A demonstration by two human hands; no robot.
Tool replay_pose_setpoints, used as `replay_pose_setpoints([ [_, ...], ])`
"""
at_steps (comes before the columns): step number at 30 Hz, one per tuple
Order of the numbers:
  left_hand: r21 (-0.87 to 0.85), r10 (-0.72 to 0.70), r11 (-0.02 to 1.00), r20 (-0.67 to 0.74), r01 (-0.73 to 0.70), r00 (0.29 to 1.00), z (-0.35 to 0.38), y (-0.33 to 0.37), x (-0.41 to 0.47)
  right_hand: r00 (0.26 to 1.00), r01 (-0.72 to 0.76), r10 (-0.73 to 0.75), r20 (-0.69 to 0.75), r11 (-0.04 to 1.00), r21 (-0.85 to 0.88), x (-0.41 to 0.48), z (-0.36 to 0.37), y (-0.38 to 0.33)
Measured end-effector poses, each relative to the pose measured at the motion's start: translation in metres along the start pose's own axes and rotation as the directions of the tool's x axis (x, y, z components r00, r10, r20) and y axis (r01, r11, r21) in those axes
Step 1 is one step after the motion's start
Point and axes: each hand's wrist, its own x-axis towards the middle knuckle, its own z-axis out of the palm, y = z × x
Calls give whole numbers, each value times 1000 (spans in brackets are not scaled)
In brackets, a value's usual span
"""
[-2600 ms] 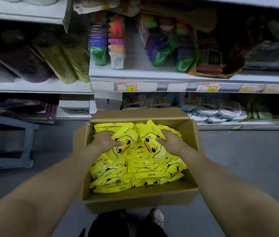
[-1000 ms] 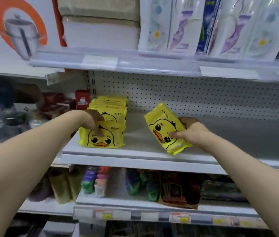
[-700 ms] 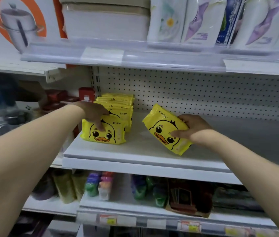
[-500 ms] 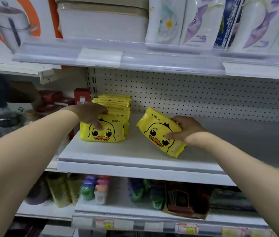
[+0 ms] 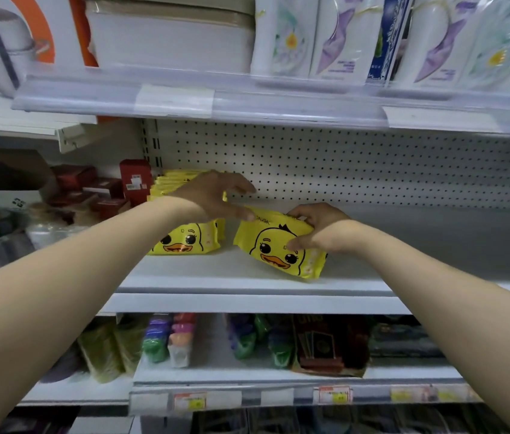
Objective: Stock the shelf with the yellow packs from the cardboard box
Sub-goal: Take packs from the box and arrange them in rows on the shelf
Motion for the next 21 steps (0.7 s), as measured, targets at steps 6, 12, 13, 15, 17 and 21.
replay_pose_setpoints([
  [6,67,105,992,62,-110,992,33,28,23,1000,24,-24,-1,1000,1,1,-6,2],
  [12,-106,142,983,-53,-147,988,54,6,41,997,72,-67,-29,967,243,8,-15,28],
  [13,-146,151,977,-60,-158,987,59,2,43,996,83,-72,-51,958,273,8,-15,33],
  [15,-203,166,963,-77,-179,983,69,-7,47,992,109,-84,-96,950,294,10,-15,41],
  [17,-244,167,952,-97,-186,981,77,-11,50,989,121,-91,-114,947,298,14,-14,48],
  [21,-295,144,939,-135,-179,980,84,-13,53,986,142,-106,-129,936,322,22,-10,56],
])
